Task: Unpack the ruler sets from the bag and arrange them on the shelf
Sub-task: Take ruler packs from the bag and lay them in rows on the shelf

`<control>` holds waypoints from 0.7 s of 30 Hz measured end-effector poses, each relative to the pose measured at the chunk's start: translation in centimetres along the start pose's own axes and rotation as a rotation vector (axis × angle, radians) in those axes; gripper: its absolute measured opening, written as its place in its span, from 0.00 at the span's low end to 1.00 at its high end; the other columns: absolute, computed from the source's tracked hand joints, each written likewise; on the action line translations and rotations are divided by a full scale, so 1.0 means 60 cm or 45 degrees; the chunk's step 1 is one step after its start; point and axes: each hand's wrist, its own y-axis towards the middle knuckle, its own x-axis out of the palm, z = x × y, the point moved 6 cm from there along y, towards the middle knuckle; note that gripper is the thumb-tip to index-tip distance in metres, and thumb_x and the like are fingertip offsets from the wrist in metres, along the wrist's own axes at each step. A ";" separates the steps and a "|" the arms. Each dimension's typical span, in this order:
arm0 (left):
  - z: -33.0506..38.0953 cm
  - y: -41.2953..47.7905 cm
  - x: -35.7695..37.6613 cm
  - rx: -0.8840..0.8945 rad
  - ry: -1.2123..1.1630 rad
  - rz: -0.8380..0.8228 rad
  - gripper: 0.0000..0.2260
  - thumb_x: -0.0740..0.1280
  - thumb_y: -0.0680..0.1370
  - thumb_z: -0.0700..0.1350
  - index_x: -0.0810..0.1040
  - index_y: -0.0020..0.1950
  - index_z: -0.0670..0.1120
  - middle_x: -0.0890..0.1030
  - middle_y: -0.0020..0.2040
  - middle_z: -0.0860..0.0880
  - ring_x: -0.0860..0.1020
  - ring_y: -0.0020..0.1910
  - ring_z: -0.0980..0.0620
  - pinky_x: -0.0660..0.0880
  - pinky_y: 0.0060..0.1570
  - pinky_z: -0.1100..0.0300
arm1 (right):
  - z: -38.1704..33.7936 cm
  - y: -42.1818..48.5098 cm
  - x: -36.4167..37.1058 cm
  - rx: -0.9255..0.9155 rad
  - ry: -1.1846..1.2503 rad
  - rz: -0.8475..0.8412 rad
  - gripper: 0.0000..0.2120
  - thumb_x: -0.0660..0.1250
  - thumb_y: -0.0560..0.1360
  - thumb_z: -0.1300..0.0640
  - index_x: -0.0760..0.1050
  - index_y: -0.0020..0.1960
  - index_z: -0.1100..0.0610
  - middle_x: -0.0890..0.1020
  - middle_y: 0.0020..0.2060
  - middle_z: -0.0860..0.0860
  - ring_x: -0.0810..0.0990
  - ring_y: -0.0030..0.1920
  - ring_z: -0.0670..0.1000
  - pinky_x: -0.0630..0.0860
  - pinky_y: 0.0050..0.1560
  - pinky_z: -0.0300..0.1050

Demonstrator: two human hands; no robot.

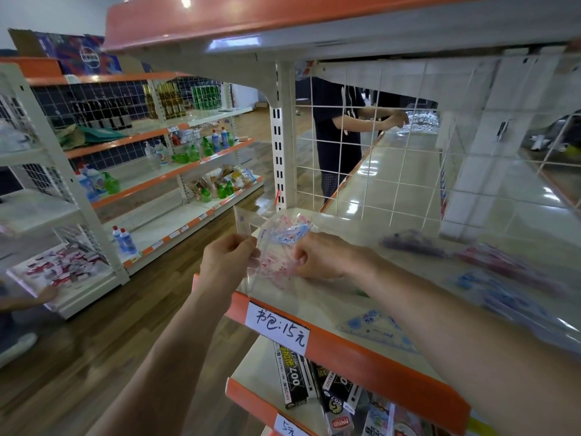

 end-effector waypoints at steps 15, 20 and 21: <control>0.000 0.003 -0.009 0.022 -0.072 0.045 0.06 0.65 0.78 0.43 0.79 0.43 0.46 0.81 0.38 0.47 0.79 0.36 0.51 0.79 0.53 0.46 | -0.065 0.018 0.014 -0.068 -0.263 -0.035 0.23 0.64 0.74 0.38 0.75 0.58 0.56 0.77 0.55 0.53 0.75 0.54 0.55 0.70 0.46 0.46; -0.004 0.000 -0.015 0.024 -0.053 0.017 0.05 0.65 0.79 0.43 0.79 0.45 0.45 0.81 0.40 0.46 0.78 0.37 0.51 0.79 0.49 0.49 | -0.095 0.014 -0.005 -0.130 -0.420 0.056 0.11 0.66 0.76 0.49 0.74 0.51 0.56 0.78 0.50 0.54 0.75 0.48 0.55 0.67 0.44 0.44; -0.004 0.000 -0.015 0.023 -0.054 0.016 0.05 0.65 0.79 0.43 0.79 0.45 0.45 0.81 0.40 0.46 0.78 0.37 0.50 0.78 0.48 0.51 | -0.103 0.010 -0.008 -0.155 -0.448 0.072 0.10 0.66 0.76 0.51 0.74 0.53 0.57 0.78 0.52 0.55 0.76 0.51 0.55 0.67 0.45 0.44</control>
